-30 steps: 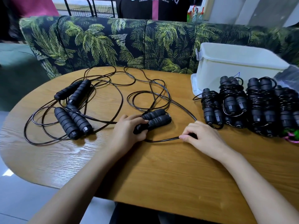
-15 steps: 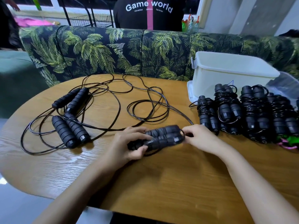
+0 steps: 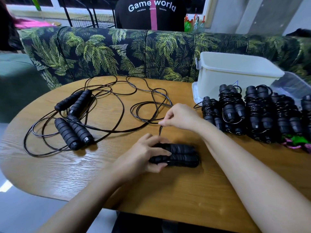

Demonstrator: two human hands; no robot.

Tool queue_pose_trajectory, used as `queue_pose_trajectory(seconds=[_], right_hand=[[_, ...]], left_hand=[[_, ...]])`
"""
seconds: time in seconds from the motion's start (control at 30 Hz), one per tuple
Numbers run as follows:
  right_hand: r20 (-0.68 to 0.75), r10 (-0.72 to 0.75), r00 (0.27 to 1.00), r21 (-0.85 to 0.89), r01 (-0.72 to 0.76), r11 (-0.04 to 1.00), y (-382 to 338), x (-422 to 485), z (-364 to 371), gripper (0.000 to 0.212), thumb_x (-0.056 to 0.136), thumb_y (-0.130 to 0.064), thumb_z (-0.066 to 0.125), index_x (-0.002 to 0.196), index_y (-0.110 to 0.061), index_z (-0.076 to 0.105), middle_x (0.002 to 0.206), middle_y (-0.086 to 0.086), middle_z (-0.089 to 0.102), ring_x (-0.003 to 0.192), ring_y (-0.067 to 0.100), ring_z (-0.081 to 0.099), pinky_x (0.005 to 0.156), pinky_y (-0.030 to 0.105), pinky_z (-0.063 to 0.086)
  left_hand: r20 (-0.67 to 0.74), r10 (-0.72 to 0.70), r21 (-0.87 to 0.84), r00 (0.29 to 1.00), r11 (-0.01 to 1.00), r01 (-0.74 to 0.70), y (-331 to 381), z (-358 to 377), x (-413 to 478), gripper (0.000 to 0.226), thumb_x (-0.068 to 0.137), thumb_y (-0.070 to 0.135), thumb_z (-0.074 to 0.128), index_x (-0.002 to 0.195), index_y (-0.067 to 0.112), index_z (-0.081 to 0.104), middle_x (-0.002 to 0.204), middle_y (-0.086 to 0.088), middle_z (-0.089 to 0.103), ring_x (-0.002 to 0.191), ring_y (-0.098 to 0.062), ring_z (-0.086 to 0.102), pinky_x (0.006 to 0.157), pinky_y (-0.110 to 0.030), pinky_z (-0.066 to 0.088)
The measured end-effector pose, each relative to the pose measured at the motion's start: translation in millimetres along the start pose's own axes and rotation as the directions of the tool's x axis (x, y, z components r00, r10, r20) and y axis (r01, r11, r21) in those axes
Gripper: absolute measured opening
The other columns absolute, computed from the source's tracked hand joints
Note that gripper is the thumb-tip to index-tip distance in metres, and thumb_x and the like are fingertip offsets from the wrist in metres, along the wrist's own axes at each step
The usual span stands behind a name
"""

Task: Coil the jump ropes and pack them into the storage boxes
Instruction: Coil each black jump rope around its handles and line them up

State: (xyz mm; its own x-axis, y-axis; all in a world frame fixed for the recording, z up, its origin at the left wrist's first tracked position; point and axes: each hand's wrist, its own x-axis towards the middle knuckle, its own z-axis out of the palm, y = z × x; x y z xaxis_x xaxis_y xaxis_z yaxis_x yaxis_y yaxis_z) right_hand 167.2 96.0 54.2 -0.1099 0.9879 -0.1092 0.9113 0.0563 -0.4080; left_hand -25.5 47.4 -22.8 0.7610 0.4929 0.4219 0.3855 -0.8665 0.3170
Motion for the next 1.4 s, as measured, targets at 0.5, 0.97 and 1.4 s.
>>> queue_pose_trajectory(seconds=[0.5,0.97,1.4], right_hand=[[-0.259,0.024,0.966,0.127,0.009,0.992,5.9,-123.1,67.7,0.02,0.091,-0.046,0.061,0.075,-0.037,0.067,0.068,-0.02,0.068,0.064,0.005,0.061,0.068,0.032,0.053],[-0.473,-0.172,0.864,-0.075,0.155,0.985,15.2,-114.4,95.7,0.013,0.09,-0.038,0.068,0.092,-0.028,0.077,0.078,-0.01,0.075,0.069,0.013,0.07,0.058,0.031,0.056],[-0.64,-0.433,0.635,-0.31,0.302,0.901,36.9,-118.5,78.7,0.031,0.096,-0.036,0.05,0.078,-0.019,0.068,0.069,-0.01,0.063,0.065,0.012,0.059,0.05,0.028,0.048]], left_hand=[[-0.207,-0.428,-0.002,0.88,0.9,0.437,8.2,6.4,-3.7,0.066,0.066,0.03,0.083,0.12,0.023,0.046,0.111,-0.002,0.057,0.098,-0.025,0.06,0.079,-0.031,0.049],[0.12,-0.44,0.49,0.89,0.806,0.332,16.1,6.5,14.9,0.086,0.093,0.063,0.046,0.155,0.016,0.01,0.145,-0.011,0.04,0.13,-0.028,0.042,0.106,-0.037,0.037],[-0.09,-0.464,0.058,0.881,0.881,0.47,4.5,-17.4,21.5,0.11,0.064,0.091,0.033,0.149,0.022,0.034,0.124,-0.008,0.055,0.108,-0.029,0.056,0.077,-0.036,0.042]])
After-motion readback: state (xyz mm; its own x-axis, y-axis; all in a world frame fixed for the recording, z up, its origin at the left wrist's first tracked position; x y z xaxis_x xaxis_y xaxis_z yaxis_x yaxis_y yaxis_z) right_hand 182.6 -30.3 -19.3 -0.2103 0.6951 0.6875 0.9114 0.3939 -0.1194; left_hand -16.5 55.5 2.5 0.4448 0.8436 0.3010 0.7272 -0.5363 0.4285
